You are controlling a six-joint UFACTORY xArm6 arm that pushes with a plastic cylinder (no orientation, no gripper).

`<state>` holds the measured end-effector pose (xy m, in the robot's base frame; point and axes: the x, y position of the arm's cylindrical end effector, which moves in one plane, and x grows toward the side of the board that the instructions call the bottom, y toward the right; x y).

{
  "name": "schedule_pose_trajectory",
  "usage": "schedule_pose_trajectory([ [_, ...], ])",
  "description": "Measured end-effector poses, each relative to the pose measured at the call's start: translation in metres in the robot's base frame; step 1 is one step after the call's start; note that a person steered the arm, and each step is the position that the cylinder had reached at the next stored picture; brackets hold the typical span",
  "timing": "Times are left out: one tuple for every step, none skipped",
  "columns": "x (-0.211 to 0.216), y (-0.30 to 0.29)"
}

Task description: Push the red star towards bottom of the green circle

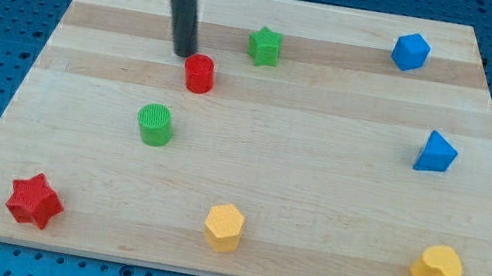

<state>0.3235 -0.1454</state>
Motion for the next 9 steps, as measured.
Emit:
schedule_pose_trajectory([
  [0.0, -0.04],
  [0.05, -0.072],
  [0.135, -0.091],
  [0.162, -0.1],
  [0.199, -0.105],
  [0.201, -0.12],
  [0.231, -0.138],
  [0.245, -0.155],
  [0.294, -0.151],
])
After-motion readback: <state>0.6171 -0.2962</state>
